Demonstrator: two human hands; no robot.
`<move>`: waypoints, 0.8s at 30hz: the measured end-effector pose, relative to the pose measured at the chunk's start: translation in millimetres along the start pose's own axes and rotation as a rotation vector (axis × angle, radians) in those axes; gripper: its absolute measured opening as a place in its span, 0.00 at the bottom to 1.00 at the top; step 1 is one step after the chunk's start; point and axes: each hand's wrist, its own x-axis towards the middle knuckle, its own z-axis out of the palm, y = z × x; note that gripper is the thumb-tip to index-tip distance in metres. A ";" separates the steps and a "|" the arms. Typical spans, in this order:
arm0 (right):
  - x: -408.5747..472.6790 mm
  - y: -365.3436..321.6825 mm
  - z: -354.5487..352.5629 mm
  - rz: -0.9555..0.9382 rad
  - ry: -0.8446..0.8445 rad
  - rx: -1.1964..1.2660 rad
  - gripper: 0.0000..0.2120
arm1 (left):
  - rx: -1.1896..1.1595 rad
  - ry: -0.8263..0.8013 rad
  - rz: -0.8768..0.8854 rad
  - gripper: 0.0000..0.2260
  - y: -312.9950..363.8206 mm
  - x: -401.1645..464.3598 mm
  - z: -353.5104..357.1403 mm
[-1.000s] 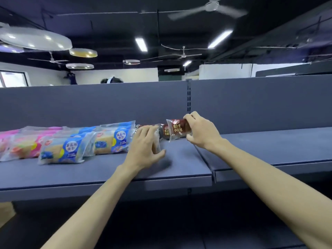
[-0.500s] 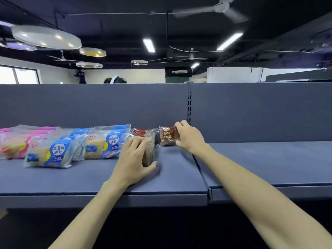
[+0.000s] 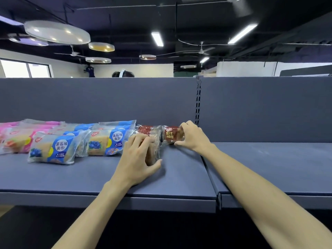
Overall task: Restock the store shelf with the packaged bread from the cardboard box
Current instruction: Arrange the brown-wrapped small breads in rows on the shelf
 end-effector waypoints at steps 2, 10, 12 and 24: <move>-0.9 4.0 1.6 -0.020 -0.009 0.000 0.26 | 0.000 0.000 0.003 0.23 -0.3 0.2 0.7; 2.7 6.8 4.0 -0.027 0.061 0.017 0.23 | -0.014 0.009 -0.003 0.23 -1.0 -0.3 2.3; 3.5 4.0 5.6 -0.023 0.063 -0.005 0.24 | -0.015 0.014 0.001 0.23 -0.8 -0.3 2.2; -0.9 -7.1 1.3 -0.029 -0.013 -0.120 0.32 | -0.023 0.003 -0.004 0.22 0.8 -1.6 -1.1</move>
